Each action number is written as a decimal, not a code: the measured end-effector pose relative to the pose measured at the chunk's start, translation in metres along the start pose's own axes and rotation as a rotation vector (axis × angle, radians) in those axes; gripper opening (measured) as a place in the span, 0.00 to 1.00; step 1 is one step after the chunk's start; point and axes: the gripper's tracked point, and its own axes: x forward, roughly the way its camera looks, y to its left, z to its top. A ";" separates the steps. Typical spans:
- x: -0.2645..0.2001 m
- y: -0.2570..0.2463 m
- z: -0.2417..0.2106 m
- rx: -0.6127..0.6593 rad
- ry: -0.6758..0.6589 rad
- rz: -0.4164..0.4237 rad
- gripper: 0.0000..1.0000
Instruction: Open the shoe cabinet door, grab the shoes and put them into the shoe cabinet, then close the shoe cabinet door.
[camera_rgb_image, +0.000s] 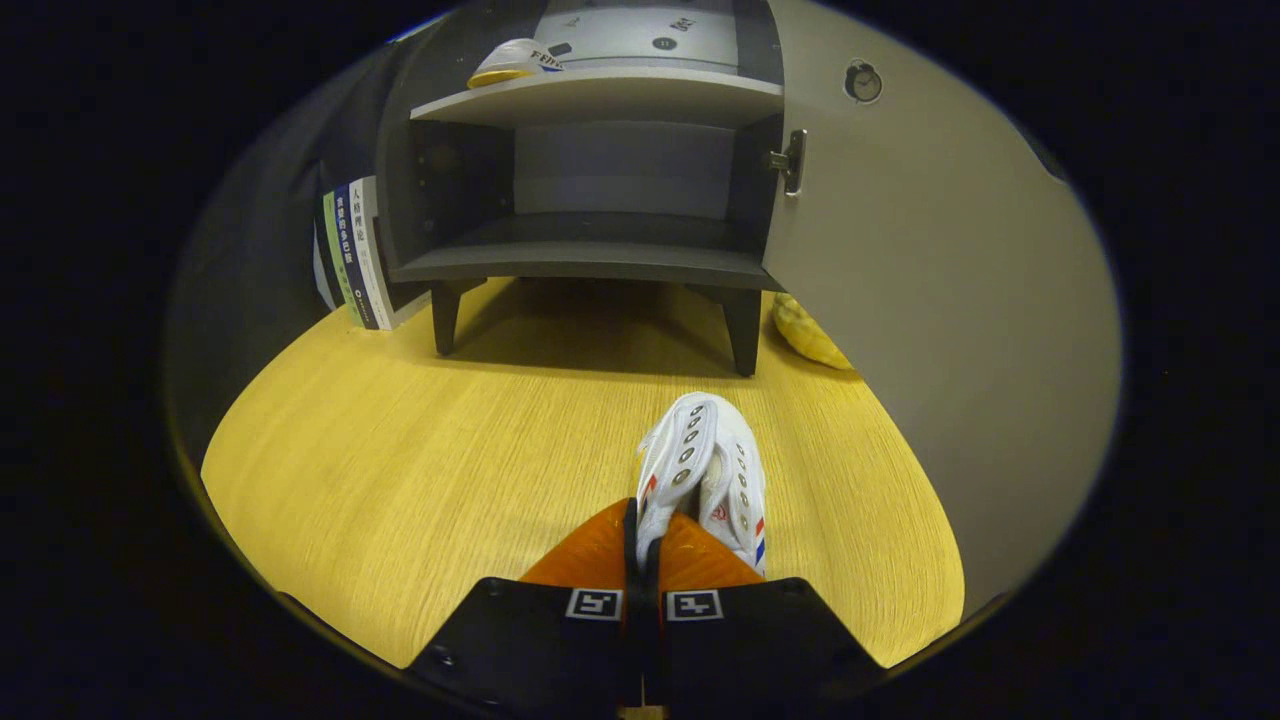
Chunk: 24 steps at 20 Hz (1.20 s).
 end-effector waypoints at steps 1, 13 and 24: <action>-0.006 0.004 0.004 -0.015 -0.015 0.007 0.02; -0.093 0.032 0.102 -0.111 -0.218 0.054 0.02; -0.157 0.037 0.263 -0.143 -0.462 0.048 0.02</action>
